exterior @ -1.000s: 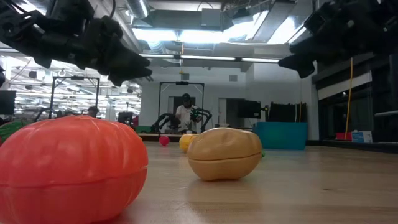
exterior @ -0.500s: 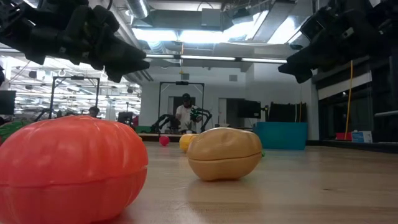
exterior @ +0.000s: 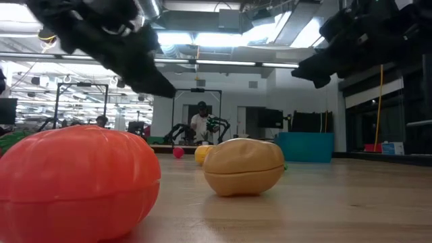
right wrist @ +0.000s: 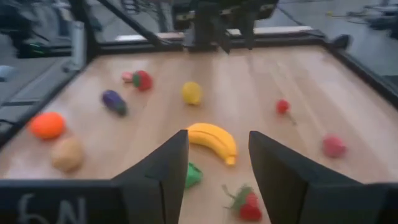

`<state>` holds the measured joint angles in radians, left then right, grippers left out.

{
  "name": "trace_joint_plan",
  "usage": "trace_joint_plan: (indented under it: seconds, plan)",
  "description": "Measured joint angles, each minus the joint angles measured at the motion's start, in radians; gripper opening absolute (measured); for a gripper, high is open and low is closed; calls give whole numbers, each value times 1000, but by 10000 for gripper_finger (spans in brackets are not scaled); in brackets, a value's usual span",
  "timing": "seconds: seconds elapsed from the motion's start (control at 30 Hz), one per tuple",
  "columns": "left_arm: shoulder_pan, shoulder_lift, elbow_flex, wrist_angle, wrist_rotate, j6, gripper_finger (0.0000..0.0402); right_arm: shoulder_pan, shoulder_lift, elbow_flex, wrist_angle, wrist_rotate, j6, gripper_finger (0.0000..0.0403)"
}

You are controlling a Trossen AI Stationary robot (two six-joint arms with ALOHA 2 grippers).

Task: Pick and placing Produce into tupperware
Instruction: Put the red cherry into the blue bin

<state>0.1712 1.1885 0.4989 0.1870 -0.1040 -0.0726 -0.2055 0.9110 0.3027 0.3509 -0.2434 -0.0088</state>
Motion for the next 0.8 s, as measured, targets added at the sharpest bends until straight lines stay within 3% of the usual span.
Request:
trace_joint_plan:
  seconds: [0.23, 0.47, 0.8]
  plan:
    - [80, 173, 168, -234, 0, 87, 160, 0, 32, 0, 1, 72, -23, 171]
    - [131, 304, 283, -313, 0, 181, 152, 0, 52, 0, 0, 69, -23, 171]
    - [174, 407, 307, -362, -16, 240, 157, 0, 51, 0, 1, 69, -26, 171]
